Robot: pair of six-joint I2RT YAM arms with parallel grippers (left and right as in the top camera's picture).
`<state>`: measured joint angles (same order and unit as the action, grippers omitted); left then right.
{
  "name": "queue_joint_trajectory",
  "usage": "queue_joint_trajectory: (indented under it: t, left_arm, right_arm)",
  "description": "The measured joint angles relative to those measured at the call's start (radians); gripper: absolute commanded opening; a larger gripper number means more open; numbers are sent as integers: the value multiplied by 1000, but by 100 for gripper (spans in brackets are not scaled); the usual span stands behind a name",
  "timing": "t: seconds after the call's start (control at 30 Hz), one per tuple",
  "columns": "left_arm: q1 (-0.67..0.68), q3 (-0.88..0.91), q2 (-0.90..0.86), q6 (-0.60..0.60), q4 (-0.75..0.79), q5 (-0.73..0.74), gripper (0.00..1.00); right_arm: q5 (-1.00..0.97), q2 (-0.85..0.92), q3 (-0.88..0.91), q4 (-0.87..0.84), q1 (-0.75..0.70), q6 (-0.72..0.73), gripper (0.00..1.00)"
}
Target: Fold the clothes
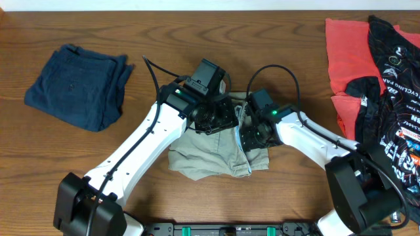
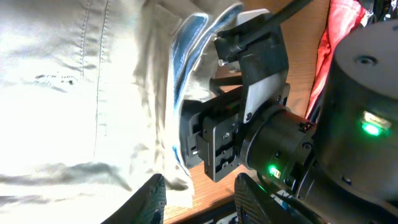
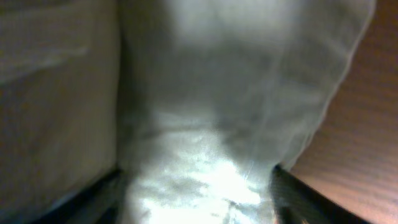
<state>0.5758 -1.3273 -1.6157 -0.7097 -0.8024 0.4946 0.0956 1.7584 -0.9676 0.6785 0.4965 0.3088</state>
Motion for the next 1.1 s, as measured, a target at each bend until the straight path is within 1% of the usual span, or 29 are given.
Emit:
queue_joint_trajectory:
  t: [0.17, 0.33, 0.37, 0.4, 0.47, 0.53, 0.6, 0.63, 0.67, 0.7, 0.73, 0.83, 1.03, 1.07, 1.1]
  left_arm:
    - [-45, 0, 1, 26, -2, 12, 39]
    - [-138, 0, 4, 112, -11, 16, 39]
    - [-158, 0, 4, 134, -13, 14, 40]
    - [-174, 0, 4, 151, -16, 5, 45]
    - [-212, 0, 4, 193, -28, -34, 52]
    - [-244, 0, 4, 218, -31, -85, 54]
    - [-267, 0, 4, 242, -32, -132, 57]
    - [-274, 0, 4, 251, -31, -150, 57]
    - [-278, 0, 4, 262, -32, -166, 57]
    - [-280, 0, 4, 269, -32, -177, 57]
    - [-281, 0, 4, 274, -32, -185, 57]
    - [-280, 0, 0, 289, -40, -200, 57]
    - [-280, 0, -18, 297, -63, -215, 57]
    - [-280, 0, -19, 297, -63, -215, 57]
    - [-280, 0, -19, 297, -63, -217, 57]
  right_arm:
    - [-46, 31, -35, 182, -68, 3, 82]
    - [-94, 41, -123, 339, -161, 6, 82]
    - [-95, 33, -144, 349, -175, 5, 81]
    - [-91, 23, -165, 355, -187, -1, 81]
    - [-58, -19, -202, 352, -207, -32, 79]
    - [-5, -72, -221, 343, -207, -69, 76]
    - [49, -118, -230, 342, -202, -103, 69]
    - [68, -132, -232, 339, -198, -116, 64]
    - [86, -139, -232, 329, -195, -125, 57]
    - [95, -140, -230, 311, -190, -135, 54]
    - [106, -137, -224, 281, -184, -142, 52]
    - [140, -119, -187, 195, -161, -146, 52]
    - [209, -15, -113, 71, -143, -155, 53]
    - [217, 4, -106, 56, -143, -156, 49]
    - [224, 18, -102, 40, -143, -160, 35]
